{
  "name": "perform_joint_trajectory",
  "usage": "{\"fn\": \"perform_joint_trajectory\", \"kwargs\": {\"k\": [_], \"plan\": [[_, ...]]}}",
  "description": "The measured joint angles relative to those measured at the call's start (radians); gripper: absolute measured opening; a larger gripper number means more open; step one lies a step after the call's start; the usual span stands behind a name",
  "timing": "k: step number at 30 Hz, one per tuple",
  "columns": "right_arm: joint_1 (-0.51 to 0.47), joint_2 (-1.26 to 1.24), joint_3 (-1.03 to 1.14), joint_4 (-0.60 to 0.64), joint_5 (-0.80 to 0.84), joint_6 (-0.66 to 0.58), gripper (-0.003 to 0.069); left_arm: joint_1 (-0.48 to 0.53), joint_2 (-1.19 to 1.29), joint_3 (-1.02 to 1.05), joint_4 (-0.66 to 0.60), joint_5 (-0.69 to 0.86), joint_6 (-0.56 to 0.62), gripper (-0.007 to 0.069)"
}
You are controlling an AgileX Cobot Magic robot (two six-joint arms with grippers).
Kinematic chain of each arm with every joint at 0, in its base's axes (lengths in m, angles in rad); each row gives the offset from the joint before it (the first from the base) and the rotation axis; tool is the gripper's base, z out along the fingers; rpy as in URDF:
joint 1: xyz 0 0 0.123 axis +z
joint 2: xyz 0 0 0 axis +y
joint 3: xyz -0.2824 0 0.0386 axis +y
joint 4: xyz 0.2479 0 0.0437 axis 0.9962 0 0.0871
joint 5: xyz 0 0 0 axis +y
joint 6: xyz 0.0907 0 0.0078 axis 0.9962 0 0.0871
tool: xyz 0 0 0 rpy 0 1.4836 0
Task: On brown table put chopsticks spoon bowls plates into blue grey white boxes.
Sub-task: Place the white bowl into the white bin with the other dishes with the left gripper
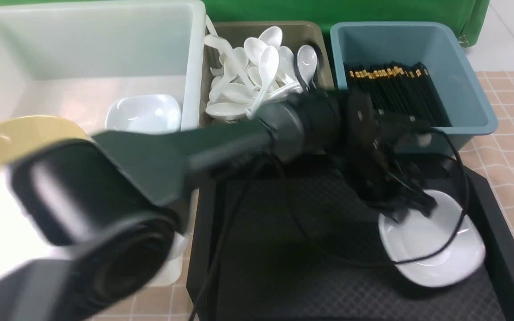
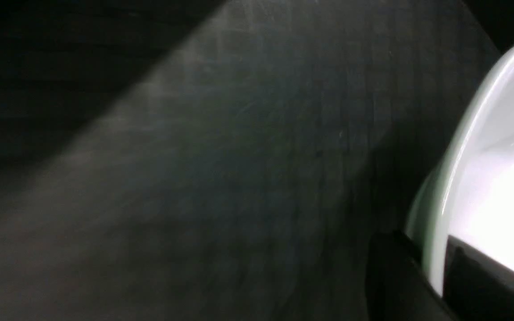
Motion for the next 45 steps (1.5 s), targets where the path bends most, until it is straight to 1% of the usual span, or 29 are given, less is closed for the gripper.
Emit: {"fn": "perform_joint_trajectory", "kwargs": {"k": [2,3,4,6,7,8,9,11,14,15,16,17,19,20,21,23,25,26,28,33,36,38,39,40,41,42,44,45], "plan": [[0.0,0.006,-0.024,0.016,-0.021,0.0,0.0076,0.055,-0.08,0.002,0.061,0.084,0.013,0.0005],[0.0,0.008,-0.028,0.019,-0.024,-0.001,0.0076,0.061,-0.088,0.002,0.063,0.091,0.014,0.0005],[0.0,0.019,-0.06,0.053,-0.045,-0.021,0.0078,0.111,-0.159,0.002,0.084,0.138,0.025,0.0005],[0.0,0.044,-0.1,0.125,-0.067,-0.061,0.0078,0.163,-0.236,0.002,0.1,0.174,0.041,0.0005],[0.005,0.068,-0.139,0.185,-0.077,-0.109,0.0078,0.21,-0.303,0.002,0.105,0.195,0.052,0.0005],[0.005,0.073,-0.145,0.195,-0.078,-0.109,0.0078,0.217,-0.313,0.002,0.106,0.203,0.054,0.0005],[0.036,0.117,-0.194,0.257,-0.09,-0.16,0.0078,0.276,-0.383,0.002,0.112,0.229,0.063,0.0005],[0.096,0.184,-0.254,0.289,-0.104,-0.188,0.0078,0.35,-0.45,0.002,0.12,0.257,0.07,0.0005],[0.21,0.288,-0.35,0.283,-0.112,-0.206,0.0078,0.474,-0.516,0.001,0.134,0.302,0.071,0.0005],[0.229,0.305,-0.365,0.277,-0.113,-0.208,0.0078,0.504,-0.525,0.001,0.136,0.311,0.073,0.0005],[0.302,0.364,-0.428,0.255,-0.113,-0.209,0.0078,0.565,-0.54,0.006,0.14,0.326,0.074,0.0005],[0.35,0.414,-0.477,0.23,-0.114,-0.209,0.0078,0.632,-0.551,0.018,0.141,0.33,0.074,0.0005],[0.413,0.49,-0.553,0.189,-0.107,-0.209,0.0078,0.718,-0.56,0.059,0.142,0.318,0.074,0.0005],[0.418,0.496,-0.561,0.185,-0.106,-0.209,0.0078,0.725,-0.56,0.07,0.142,0.315,0.074,0.0005],[0.447,0.54,-0.607,0.163,-0.09,-0.209,0.0078,0.773,-0.563,0.106,0.137,0.292,0.074,0.0005],[0.469,0.588,-0.663,0.136,-0.06,-0.209,0.0078,0.831,-0.561,0.186,0.122,0.21,0.074,0.0005],[0.472,0.605,-0.679,0.127,-0.045,-0.209,0.0078,0.849,-0.556,0.222,0.108,0.163,0.074,0.0005],[0.472,0.616,-0.693,0.115,-0.035,-0.209,0.0079,0.866,-0.544,0.275,0.085,0.093,0.074,0.0005],[0.472,0.622,-0.698,0.094,-0.032,-0.209,0.008,0.873,-0.518,0.315,0.057,0.009,0.08,0.0005],[0.472,0.623,-0.704,0.078,-0.017,-0.209,0.0085,0.846,-0.4,0.334,0.001,-0.167,0.156,0.0006],[0.472,0.623,-0.704,0.072,0.011,-0.209,0.0088,0.835,-0.345,0.335,-0.003,-0.215,0.188,0.0015],[0.472,0.623,-0.704,0.057,0.035,-0.205,0.009,0.832,-0.304,0.335,-0.004,-0.241,0.206,0.0052],[0.472,0.623,-0.704,0.053,0.038,-0.205,0.009,0.832,-0.304,0.335,-0.004,-0.244,0.206,0.0056],[0.472,0.623,-0.704,0.039,0.047,-0.199,0.009,0.832,-0.277,0.335,-0.003,-0.272,0.217,0.0104],[0.472,0.623,-0.704,0.036,0.047,-0.198,0.0091,0.832,-0.277,0.335,-0.003,-0.275,0.217,0.0109],[0.472,0.623,-0.704,0.022,0.054,-0.191,0.0092,0.832,-0.26,0.335,-0.003,-0.297,0.23,0.0162],[0.472,0.623,-0.704,0.01,0.056,-0.176,0.0094,0.832,-0.248,0.335,0.001,-0.304,0.24,0.024],[0.472,0.623,-0.704,0.009,0.057,-0.175,0.0094,0.832,-0.247,0.335,0.003,-0.305,0.24,0.024]]}}
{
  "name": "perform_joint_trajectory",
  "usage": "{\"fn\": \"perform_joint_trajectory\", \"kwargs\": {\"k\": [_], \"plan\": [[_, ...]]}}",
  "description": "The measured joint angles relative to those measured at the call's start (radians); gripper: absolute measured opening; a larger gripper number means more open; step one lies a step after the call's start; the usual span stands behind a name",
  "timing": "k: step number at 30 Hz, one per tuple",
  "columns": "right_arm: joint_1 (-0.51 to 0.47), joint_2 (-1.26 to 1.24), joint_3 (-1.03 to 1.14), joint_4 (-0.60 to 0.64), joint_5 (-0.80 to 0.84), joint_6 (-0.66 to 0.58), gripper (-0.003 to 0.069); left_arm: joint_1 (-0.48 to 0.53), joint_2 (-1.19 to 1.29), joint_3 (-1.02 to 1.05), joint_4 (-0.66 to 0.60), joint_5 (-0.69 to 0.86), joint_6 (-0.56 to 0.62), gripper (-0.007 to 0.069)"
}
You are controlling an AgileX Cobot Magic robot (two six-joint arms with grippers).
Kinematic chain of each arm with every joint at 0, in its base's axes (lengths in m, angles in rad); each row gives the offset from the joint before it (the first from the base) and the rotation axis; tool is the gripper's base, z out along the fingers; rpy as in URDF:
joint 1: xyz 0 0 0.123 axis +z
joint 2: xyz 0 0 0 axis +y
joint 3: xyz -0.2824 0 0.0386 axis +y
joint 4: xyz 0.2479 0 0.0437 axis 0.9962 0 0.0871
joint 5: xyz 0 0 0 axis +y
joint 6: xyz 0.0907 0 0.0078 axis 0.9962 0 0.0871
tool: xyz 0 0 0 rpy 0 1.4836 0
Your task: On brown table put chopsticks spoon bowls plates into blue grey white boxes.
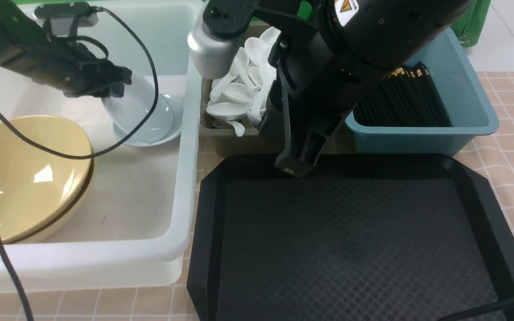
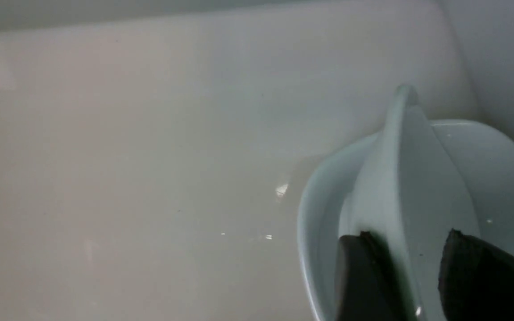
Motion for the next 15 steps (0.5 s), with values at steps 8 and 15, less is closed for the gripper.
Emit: {"fn": "perform_joint_trajectory", "kwargs": {"k": [8,15], "plan": [[0.0,0.0,0.0,-0.008,0.004,0.013,0.0099,-0.001,-0.029,-0.046,0.094,0.042,0.013,0.0514],[0.0,0.0,0.0,-0.011,0.028,0.019,0.0099,-0.003,-0.148,-0.222,0.098,0.241,-0.052,0.0496]]}}
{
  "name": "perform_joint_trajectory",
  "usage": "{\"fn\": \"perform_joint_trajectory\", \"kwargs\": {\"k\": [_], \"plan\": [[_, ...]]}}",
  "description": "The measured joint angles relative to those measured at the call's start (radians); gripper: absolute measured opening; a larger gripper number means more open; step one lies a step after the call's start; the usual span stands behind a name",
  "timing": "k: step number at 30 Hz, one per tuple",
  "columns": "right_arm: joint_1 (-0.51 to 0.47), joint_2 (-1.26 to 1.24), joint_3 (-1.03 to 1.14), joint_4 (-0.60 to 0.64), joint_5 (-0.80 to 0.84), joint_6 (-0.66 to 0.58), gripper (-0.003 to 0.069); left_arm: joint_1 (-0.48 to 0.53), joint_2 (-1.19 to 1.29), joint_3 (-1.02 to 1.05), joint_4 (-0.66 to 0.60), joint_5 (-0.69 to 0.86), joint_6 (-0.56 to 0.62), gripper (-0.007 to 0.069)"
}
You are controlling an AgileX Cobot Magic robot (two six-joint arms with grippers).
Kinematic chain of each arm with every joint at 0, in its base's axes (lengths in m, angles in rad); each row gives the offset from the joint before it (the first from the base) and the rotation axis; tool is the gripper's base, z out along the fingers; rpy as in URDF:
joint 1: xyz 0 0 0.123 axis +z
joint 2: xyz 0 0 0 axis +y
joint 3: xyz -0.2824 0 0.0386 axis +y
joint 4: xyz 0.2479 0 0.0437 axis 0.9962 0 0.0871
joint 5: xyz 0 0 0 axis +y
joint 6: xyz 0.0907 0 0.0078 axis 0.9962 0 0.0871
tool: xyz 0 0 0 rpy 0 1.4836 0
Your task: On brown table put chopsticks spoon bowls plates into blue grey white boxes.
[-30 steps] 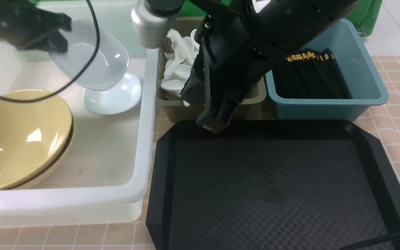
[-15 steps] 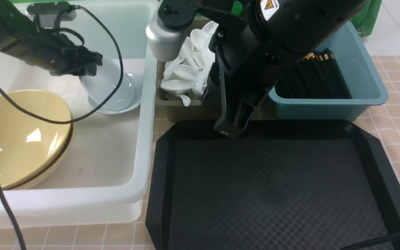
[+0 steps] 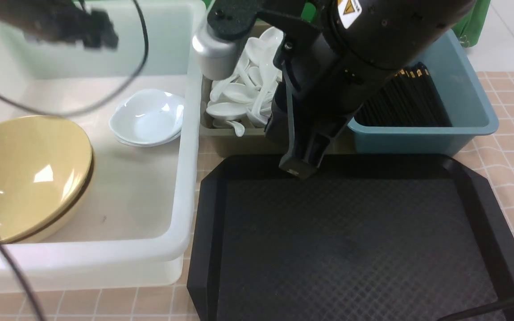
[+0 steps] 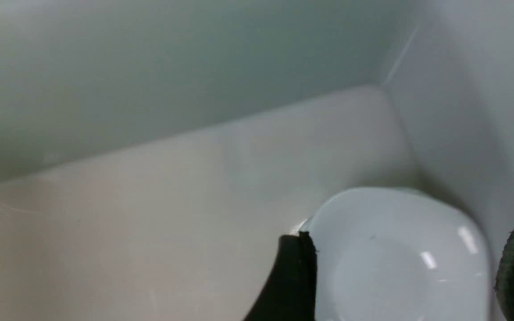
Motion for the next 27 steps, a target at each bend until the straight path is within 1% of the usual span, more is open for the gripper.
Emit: {"fn": "perform_joint_trajectory", "kwargs": {"k": [2,3,4,5,6,8,9,10,12,13,14,16,19,21,22,23,27], "plan": [[0.0,0.0,0.0,-0.018,0.003,0.011,0.0099,-0.001,-0.046,-0.05,-0.002,0.087,-0.028,0.0437],[0.0,0.0,0.0,-0.02,0.003,0.016,0.0099,-0.001,-0.052,-0.054,-0.002,0.096,-0.03,0.0437],[0.0,-0.001,0.0,-0.05,0.003,0.05,0.0099,-0.001,-0.099,-0.068,-0.002,0.168,-0.04,0.0364],[0.0,-0.005,0.0,-0.08,0.003,0.074,0.0099,-0.001,-0.131,-0.066,-0.001,0.214,-0.042,0.0315],[0.0,-0.005,0.001,-0.086,0.003,0.084,0.0099,-0.001,-0.144,-0.064,-0.001,0.233,-0.044,0.0295],[0.0,-0.029,0.021,-0.138,0.002,0.13,0.0099,-0.001,-0.225,-0.027,-0.006,0.327,-0.052,0.0174],[0.0,-0.032,0.027,-0.145,0.002,0.137,0.0099,-0.001,-0.24,-0.009,-0.008,0.342,-0.053,0.0151],[0.0,-0.066,0.067,-0.165,-0.002,0.162,0.0099,-0.001,-0.315,0.055,-0.017,0.391,-0.058,0.0069],[0.0,-0.106,0.12,-0.17,-0.023,0.179,0.0099,-0.001,-0.389,0.153,-0.018,0.402,-0.058,0.002],[0.0,-0.135,0.16,-0.17,-0.049,0.188,0.0099,-0.001,-0.44,0.202,-0.015,0.394,-0.058,0.0009],[0.0,-0.174,0.211,-0.17,-0.086,0.192,0.0099,-0.001,-0.505,0.295,-0.005,0.368,-0.058,0.0001],[0.0,-0.236,0.284,-0.17,-0.149,0.204,0.0099,-0.001,-0.598,0.395,0.014,0.313,-0.059,0.0002],[0.0,-0.343,0.432,-0.171,-0.264,0.212,0.01,-0.001,-0.776,0.621,0.036,0.169,-0.059,0.0002],[0.0,-0.429,0.536,-0.171,-0.358,0.213,0.0104,-0.001,-0.933,0.788,0.04,0.029,-0.058,0.0002],[0.0,-0.437,0.557,-0.171,-0.367,0.213,0.0104,-0.001,-0.933,0.803,0.04,0.029,-0.058,0.0002],[0.0,-0.502,0.641,-0.171,-0.442,0.214,0.0106,-0.001,-1.047,0.919,0.04,-0.068,-0.054,0.0002],[0.0,-0.653,0.827,-0.17,-0.633,0.217,0.011,-0.001,-1.26,1.146,0.04,-0.223,-0.051,0.0002]]}}
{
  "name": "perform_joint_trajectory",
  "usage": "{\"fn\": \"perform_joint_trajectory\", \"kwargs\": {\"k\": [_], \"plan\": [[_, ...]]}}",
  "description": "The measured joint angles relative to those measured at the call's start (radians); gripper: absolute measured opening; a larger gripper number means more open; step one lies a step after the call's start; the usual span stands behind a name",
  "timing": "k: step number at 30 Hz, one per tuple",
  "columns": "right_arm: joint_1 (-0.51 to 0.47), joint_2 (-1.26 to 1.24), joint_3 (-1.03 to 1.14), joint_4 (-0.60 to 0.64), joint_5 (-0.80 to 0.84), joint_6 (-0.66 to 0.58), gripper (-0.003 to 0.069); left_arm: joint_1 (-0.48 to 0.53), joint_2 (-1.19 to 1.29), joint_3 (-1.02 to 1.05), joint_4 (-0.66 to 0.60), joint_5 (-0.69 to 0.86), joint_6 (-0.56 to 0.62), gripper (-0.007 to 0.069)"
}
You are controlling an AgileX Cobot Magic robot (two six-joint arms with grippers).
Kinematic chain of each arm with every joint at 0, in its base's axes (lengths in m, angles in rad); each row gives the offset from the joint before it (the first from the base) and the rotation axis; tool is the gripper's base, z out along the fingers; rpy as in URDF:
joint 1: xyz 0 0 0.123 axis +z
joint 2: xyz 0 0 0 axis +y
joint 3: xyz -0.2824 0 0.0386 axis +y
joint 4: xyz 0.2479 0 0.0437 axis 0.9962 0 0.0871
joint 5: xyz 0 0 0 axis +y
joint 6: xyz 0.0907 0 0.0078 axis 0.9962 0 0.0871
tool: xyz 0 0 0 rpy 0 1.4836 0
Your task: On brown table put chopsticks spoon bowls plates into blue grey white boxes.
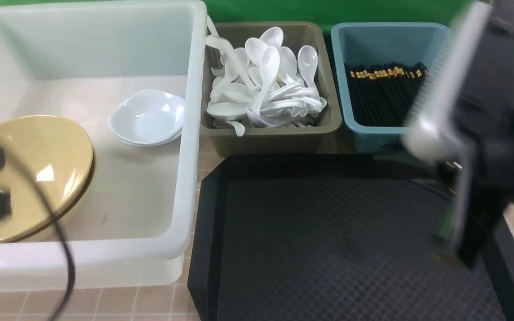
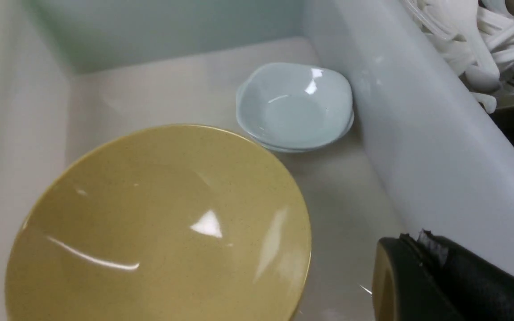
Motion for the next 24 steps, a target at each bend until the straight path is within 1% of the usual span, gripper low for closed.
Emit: {"fn": "perform_joint_trajectory", "kwargs": {"k": [2,4,5,8,11,24], "plan": [[0.0,-0.088,0.103,0.0,-0.123,0.001,0.0112,0.0,-0.117,0.109,0.0,-0.073,0.0,0.0002],[0.0,-0.123,0.144,0.0,-0.177,0.004,0.0113,0.0,-0.166,0.156,0.0,-0.103,0.0,0.0002],[0.0,-0.167,0.188,0.0,-0.249,0.005,0.0116,0.0,-0.228,0.2,0.0,-0.139,0.003,0.0002],[0.0,-0.235,0.274,0.0,-0.38,0.024,0.0121,0.0,-0.326,0.254,-0.001,-0.185,0.007,0.0002],[0.0,-0.26,0.308,0.0,-0.444,0.026,0.0125,0.0,-0.381,0.272,-0.001,-0.19,0.007,0.0002],[0.0,-0.263,0.319,0.0,-0.469,0.027,0.0139,0.0,-0.398,0.272,-0.001,-0.186,0.007,0.0002]]}}
